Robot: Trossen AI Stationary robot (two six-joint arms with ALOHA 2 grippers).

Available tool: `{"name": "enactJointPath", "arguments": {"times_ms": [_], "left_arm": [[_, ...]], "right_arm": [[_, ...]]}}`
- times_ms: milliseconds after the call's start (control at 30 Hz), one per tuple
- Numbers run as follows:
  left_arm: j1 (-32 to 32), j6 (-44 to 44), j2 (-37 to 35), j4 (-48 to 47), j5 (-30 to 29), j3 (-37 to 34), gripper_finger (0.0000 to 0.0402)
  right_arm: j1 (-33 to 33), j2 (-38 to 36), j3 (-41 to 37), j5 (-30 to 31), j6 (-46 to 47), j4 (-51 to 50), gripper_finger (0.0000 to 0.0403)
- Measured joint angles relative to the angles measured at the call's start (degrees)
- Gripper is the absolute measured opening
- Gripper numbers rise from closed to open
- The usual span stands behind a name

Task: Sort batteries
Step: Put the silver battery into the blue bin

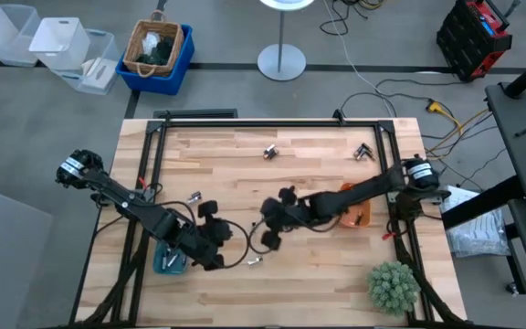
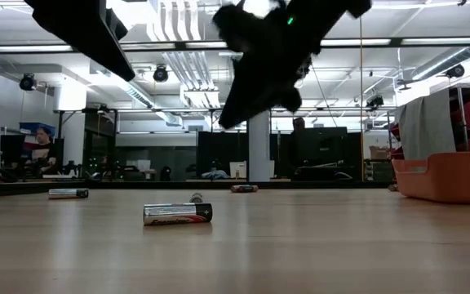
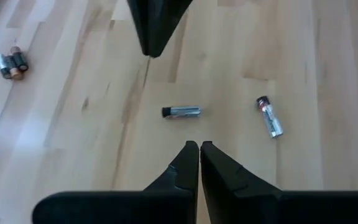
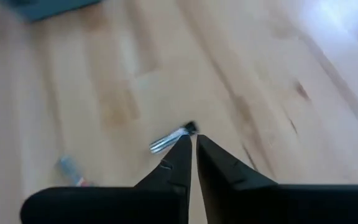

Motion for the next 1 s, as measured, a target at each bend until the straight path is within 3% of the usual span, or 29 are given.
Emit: {"name": "enactJointPath", "arguments": {"times_ms": [233, 567, 767, 1000], "left_arm": [[-0.91, -0.46, -2.95, -6.20, -2.85, 0.02, 0.0000], [-2.54, -1.33, -13.19, -15.54, -10.47, 0.04, 0.0000], [-2.69, -1.37, -17.44, -16.57, -12.54, -0.72, 0.0000], [-2.75, -1.36, -17.67, -16.98, -12.96, -1.33, 0.0000]], "right_arm": [[-1.63, 3.85, 1.36, -0.92, 5.17, -0.03, 0.0087], [-1.42, 11.44, 5.38, -2.55, 12.72, 1.32, 0.0194], [-0.44, 15.79, 8.53, -3.42, 15.83, 0.36, 0.0217], [-0.06, 19.50, 13.46, -3.81, 16.22, -5.05, 0.0211]]}}
